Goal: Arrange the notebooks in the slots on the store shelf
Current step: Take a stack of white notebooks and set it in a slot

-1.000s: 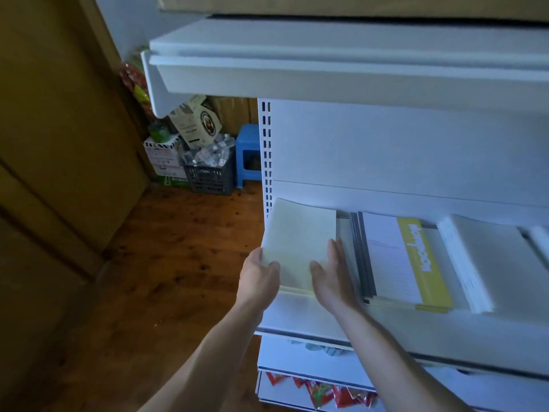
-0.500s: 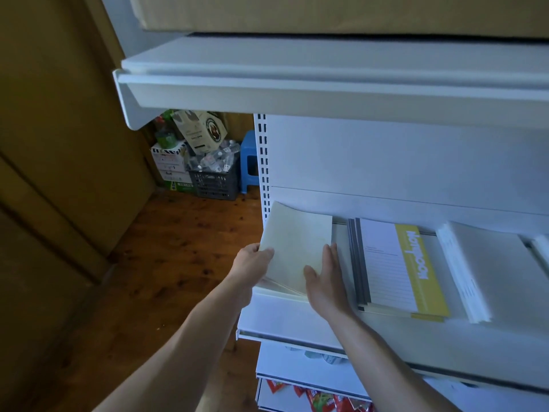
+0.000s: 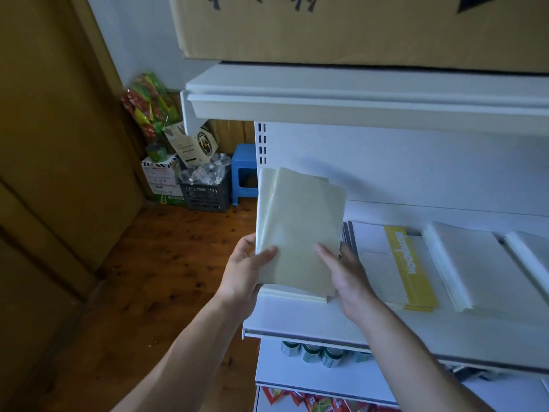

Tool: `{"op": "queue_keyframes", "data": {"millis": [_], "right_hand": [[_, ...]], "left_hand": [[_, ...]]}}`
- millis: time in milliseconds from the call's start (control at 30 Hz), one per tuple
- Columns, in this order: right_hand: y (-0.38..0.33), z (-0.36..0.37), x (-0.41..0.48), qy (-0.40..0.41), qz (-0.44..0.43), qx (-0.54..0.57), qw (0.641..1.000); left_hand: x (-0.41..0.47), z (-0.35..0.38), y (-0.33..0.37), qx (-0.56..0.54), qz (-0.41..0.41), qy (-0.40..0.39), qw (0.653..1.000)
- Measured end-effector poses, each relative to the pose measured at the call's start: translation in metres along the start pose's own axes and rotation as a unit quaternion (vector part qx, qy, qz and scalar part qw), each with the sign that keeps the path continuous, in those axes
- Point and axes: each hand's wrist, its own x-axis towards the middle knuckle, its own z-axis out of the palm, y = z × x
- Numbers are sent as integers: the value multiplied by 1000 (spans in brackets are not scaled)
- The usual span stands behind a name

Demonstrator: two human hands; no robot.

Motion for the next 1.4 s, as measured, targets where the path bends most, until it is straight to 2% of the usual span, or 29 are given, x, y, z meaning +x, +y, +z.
{"op": "queue_keyframes", "data": {"millis": [133, 267, 367, 567, 867, 1067, 1400], "right_hand": [[-8, -27, -13, 26, -2, 38, 999], [-8, -73, -36, 73, -21, -7, 997], [-10, -120, -54, 98, -17, -37, 994], [-13, -239, -91, 165, -12, -44, 985], [-26, -469, -144, 264, -24, -56, 963], [-34, -565, -155, 257, -12, -66, 964], [-61, -653, -89, 251, 5, -156, 955]], "left_hand": [[-2, 12, -7, 13, -17, -74, 997], [-5, 50, -23, 63, -37, -142, 987], [-12, 95, -43, 90, -37, -153, 983], [-44, 211, -100, 110, -29, -175, 978], [-122, 429, -202, 141, 5, -211, 967], [-143, 511, -237, 163, -26, -249, 954], [-96, 611, -267, 164, -1, -219, 962]]}}
